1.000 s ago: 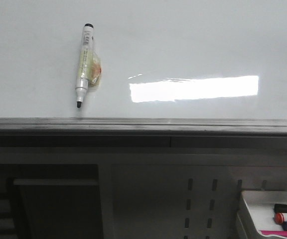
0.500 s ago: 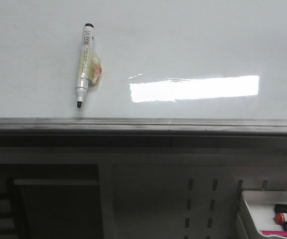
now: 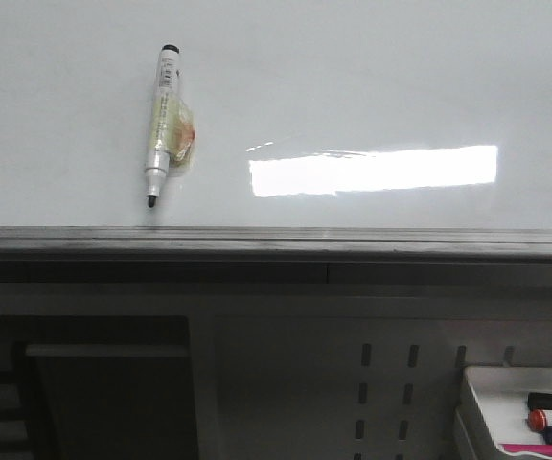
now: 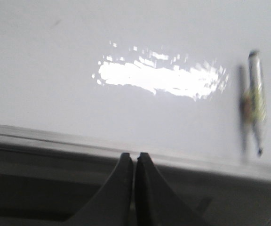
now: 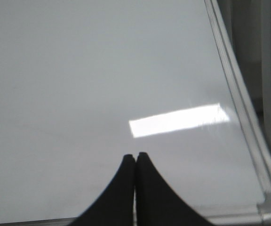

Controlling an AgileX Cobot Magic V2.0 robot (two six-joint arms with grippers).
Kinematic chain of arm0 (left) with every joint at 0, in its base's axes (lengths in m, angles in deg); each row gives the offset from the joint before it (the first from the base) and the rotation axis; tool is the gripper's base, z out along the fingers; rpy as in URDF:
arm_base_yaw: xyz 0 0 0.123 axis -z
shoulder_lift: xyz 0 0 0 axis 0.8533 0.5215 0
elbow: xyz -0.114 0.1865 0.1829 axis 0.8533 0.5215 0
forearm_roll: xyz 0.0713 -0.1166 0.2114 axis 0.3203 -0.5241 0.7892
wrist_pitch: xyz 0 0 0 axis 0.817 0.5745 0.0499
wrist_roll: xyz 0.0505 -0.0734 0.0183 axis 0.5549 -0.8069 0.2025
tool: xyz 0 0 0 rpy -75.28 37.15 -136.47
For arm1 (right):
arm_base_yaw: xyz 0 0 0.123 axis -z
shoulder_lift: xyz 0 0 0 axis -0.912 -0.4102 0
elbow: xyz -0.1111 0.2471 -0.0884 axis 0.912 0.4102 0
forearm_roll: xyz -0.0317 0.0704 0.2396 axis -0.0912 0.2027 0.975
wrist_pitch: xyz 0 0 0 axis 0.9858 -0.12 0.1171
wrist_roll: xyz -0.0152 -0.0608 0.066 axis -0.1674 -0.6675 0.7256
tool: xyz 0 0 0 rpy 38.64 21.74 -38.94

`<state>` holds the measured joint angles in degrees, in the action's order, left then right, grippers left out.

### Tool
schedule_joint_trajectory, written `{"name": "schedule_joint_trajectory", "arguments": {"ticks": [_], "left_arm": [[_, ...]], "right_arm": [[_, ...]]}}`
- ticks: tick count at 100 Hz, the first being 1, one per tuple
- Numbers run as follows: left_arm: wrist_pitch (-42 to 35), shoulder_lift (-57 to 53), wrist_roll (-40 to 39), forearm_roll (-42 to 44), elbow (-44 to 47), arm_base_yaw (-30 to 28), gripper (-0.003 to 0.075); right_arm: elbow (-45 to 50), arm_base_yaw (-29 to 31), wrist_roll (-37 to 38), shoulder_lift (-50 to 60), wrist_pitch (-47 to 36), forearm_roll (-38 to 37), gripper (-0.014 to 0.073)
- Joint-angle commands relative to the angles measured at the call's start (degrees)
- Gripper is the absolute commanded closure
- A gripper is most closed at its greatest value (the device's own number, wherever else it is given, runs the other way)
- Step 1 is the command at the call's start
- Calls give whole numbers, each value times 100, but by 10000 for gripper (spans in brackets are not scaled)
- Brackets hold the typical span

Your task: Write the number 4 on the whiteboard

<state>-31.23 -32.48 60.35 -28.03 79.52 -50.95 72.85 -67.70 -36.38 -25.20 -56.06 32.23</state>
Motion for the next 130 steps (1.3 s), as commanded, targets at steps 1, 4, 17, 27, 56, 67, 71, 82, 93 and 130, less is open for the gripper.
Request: {"name": "schedule_joint_trajectory", "arguments": {"ticks": [1, 4, 17, 27, 56, 67, 71, 82, 93, 130], "left_arm": [[-972, -36, -45, -1557, 188, 4, 741], [-1115, -36, -45, -2108, 188, 4, 741], [-1169, -36, -45, -2870, 188, 4, 741], [-1046, -36, -35, -2794, 26, 30, 741], [-51, 1133, 550, -377, -1743, 20, 734], [525, 2134, 550, -251, -2306, 20, 617], [652, 2441, 550, -291, -2453, 31, 542], [1009, 3353, 578, -538, -2837, 42, 295], [1531, 4088, 661, -798, -3231, 82, 265], [429, 6182, 1724, -2003, -4164, 1982, 325]], "right_arm": [[104, 36, 82, 69, -214, 727, 658], [104, 36, 82, 69, -304, 872, 658], [-15, 36, 92, 69, -502, 1465, 658], [-298, 36, 92, 69, -502, 1619, 658], [-2022, 36, -51, -989, 1808, 660, 645], [-2591, 36, -617, -1653, 2162, 634, 531], [-2768, 36, -643, -1837, 2275, 634, 458], [-3132, 24, -643, -2281, 2551, 674, 274], [-3254, -89, -643, -2446, 2475, 835, 204], [-3254, -219, -643, -2551, 2212, 998, 210]]}}
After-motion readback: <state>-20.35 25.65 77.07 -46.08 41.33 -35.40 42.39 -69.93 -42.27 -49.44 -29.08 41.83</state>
